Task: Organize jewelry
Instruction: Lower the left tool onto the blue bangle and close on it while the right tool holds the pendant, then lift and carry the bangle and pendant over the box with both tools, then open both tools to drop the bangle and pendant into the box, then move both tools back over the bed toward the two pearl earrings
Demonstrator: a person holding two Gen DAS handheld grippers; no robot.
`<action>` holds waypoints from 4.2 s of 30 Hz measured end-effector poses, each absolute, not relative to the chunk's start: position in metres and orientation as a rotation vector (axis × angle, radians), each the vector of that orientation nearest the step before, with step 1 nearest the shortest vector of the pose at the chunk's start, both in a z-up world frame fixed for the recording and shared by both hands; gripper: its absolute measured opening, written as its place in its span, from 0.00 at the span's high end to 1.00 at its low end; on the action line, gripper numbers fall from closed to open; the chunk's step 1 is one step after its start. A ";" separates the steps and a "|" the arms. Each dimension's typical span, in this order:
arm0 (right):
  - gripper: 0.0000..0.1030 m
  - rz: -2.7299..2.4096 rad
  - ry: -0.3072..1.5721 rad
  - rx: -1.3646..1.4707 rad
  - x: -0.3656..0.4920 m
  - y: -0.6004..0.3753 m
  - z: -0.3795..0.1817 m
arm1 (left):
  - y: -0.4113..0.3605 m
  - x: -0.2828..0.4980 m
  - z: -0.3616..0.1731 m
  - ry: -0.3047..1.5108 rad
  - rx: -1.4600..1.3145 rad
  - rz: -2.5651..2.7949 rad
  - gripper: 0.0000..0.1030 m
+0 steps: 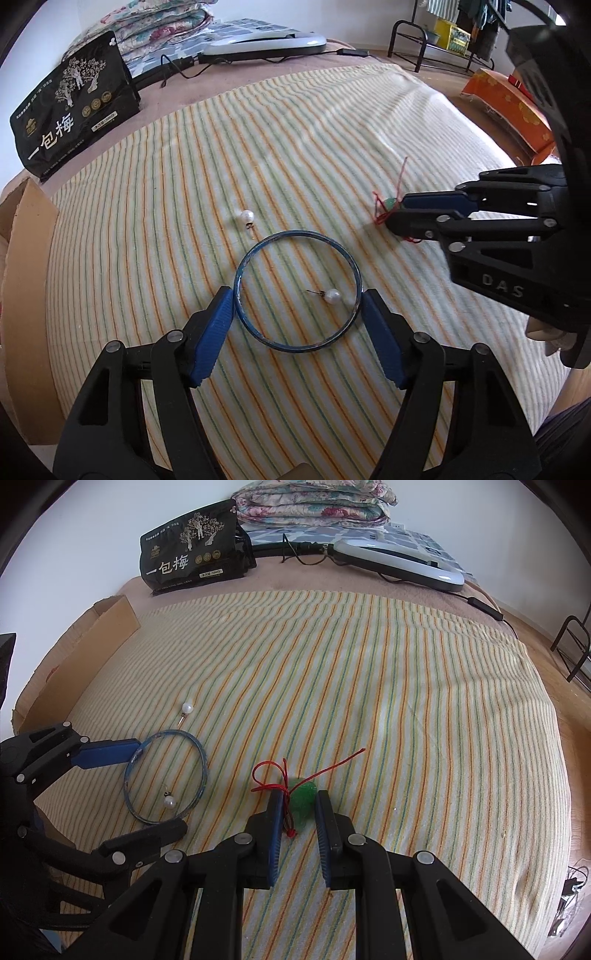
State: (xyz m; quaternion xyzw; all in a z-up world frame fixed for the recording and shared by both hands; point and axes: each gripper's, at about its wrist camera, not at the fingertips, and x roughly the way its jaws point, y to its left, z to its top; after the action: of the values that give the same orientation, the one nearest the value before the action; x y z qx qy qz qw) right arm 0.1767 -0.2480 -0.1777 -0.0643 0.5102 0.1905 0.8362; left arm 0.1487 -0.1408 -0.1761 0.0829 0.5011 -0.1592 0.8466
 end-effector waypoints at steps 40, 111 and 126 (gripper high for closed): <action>0.86 0.405 0.841 -0.104 0.133 -0.204 -0.068 | -0.042 0.118 -0.071 0.836 -0.005 -0.242 0.30; 0.22 0.675 0.837 -0.034 0.204 0.070 -0.085 | 0.182 0.085 -0.104 0.913 -0.135 0.121 0.25; 0.18 0.636 0.800 -0.026 0.195 0.036 -0.063 | 0.169 0.085 -0.092 0.890 -0.162 0.093 0.25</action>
State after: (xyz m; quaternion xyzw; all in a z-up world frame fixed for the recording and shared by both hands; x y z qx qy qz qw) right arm 0.1951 0.0360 -0.0634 -0.0125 0.3827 0.3044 0.8722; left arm 0.0851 0.1693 -0.0920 -0.0782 0.4298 0.0448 0.8984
